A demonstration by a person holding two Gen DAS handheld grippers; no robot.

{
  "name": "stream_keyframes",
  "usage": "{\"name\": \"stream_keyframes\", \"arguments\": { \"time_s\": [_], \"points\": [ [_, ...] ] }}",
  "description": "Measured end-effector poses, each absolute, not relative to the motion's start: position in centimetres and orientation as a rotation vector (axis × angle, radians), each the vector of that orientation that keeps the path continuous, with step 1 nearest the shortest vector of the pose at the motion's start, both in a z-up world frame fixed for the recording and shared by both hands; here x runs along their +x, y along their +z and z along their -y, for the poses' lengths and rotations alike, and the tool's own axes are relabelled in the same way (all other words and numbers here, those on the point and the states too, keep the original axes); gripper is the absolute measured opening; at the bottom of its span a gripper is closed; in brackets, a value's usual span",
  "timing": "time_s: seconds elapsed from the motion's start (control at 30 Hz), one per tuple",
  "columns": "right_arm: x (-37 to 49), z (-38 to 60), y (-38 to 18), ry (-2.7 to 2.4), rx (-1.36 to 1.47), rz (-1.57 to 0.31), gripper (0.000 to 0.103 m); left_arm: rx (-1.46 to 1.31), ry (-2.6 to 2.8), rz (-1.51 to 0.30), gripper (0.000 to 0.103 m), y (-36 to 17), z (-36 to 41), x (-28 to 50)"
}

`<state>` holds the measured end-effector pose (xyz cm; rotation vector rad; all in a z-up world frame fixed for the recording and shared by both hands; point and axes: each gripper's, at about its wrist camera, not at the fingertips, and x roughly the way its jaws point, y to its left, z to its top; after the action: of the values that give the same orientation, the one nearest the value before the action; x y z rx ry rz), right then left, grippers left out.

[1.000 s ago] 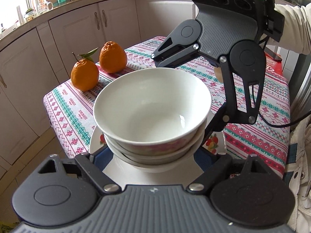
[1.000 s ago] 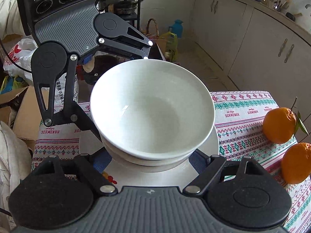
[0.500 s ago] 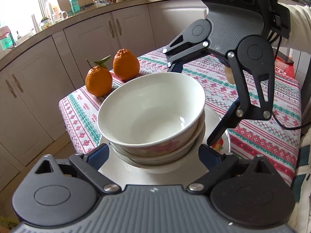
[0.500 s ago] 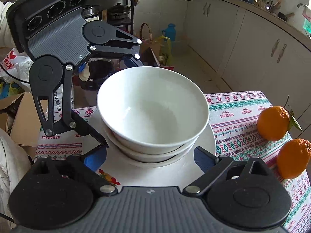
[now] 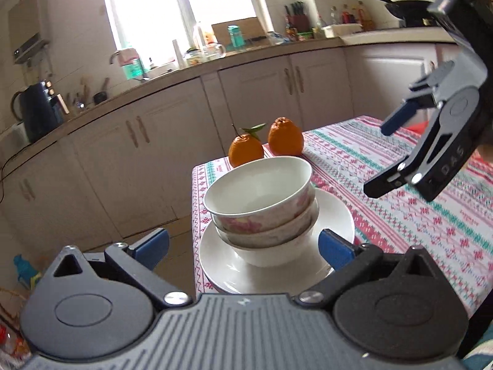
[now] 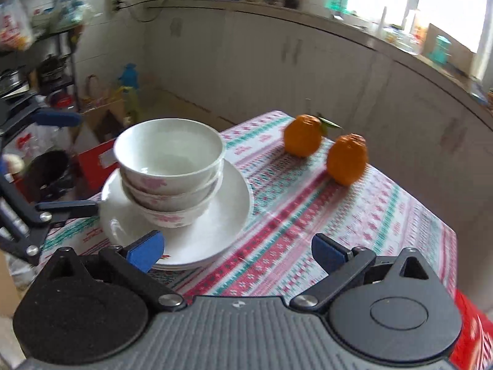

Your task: Organize plates and bowls

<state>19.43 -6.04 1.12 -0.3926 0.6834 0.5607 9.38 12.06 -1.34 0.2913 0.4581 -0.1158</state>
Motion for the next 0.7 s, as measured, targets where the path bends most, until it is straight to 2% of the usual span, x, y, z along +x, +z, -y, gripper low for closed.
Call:
{"name": "stream_keyframes", "arguments": {
  "time_s": [0.23,0.7],
  "points": [
    [14.7,8.8,1.7,0.305,-0.216,-0.64,0.103,0.127,0.065,-0.443,0.102,0.6,-8.7,6.1],
    [8.2,9.6,4.2,0.222,-0.207,-0.532,0.103,0.061,0.205,-0.457,0.102,3.0,-6.8,2.4]
  ]
}}
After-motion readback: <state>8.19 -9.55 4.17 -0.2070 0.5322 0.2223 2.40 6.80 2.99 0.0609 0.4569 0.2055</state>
